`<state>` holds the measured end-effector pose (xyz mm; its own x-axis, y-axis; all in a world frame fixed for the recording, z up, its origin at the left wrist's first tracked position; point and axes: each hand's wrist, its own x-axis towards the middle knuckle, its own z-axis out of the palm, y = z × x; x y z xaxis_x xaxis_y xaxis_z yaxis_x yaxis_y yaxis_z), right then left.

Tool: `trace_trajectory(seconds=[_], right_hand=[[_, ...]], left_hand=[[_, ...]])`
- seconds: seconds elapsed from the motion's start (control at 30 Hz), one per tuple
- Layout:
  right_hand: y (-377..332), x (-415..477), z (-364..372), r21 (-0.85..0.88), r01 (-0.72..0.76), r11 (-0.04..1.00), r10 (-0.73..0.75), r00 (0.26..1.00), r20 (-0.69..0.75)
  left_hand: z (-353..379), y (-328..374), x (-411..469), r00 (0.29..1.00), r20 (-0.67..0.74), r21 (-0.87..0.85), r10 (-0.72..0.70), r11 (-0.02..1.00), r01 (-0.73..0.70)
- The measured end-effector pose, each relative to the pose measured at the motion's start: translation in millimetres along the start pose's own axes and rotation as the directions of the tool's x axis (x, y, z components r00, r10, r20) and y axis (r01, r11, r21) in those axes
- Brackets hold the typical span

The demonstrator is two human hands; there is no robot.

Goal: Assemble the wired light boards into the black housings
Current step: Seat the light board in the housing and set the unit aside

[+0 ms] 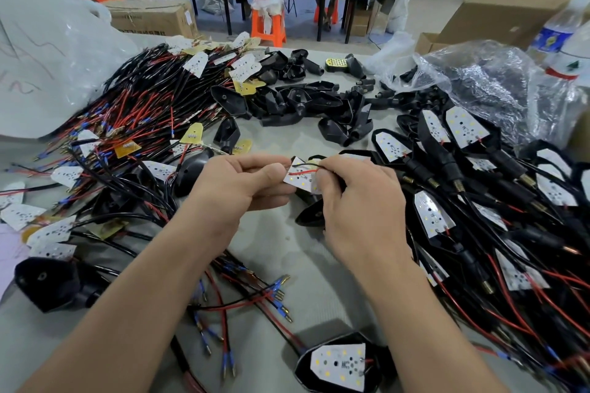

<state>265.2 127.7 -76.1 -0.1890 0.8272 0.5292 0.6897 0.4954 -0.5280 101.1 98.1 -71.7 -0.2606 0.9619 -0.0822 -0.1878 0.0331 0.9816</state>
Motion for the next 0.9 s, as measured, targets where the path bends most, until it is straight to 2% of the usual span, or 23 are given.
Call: trace_trajectory(seconds=[0.13, 0.4, 0.57, 0.77, 0.9], right_hand=[[-0.2, -0.1, 1.4, 0.092, -0.029, 0.995, 0.026, 0.999, 0.037], [0.6, -0.7, 2.5, 0.096, -0.021, 0.995, 0.018, 0.999, 0.027], [-1.3, -0.7, 2.3, 0.136, 0.002, 0.991, -0.003, 1.0, 0.009], [-4.1, -2.9, 0.1, 0.163, 0.012, 0.987, -0.006, 0.999, -0.037], [-2.4, -2.4, -0.2, 0.202, -0.026, 0.979, 0.018, 0.999, 0.041]], left_hand=[[-5.0, 2.6, 0.6, 0.998, 0.065, -0.063, -0.022, 0.998, 0.026], [-9.2, 2.4, 4.5, 0.988, 0.141, -0.154, -0.059, 0.985, 0.081], [-8.1, 0.7, 5.1, 0.985, 0.153, -0.132, -0.074, 0.987, 0.095], [-8.3, -2.6, 4.7, 0.971, 0.23, -0.134, -0.06, 0.987, 0.093], [-6.6, -3.9, 4.3, 0.968, 0.243, -0.089, -0.06, 0.993, 0.084]])
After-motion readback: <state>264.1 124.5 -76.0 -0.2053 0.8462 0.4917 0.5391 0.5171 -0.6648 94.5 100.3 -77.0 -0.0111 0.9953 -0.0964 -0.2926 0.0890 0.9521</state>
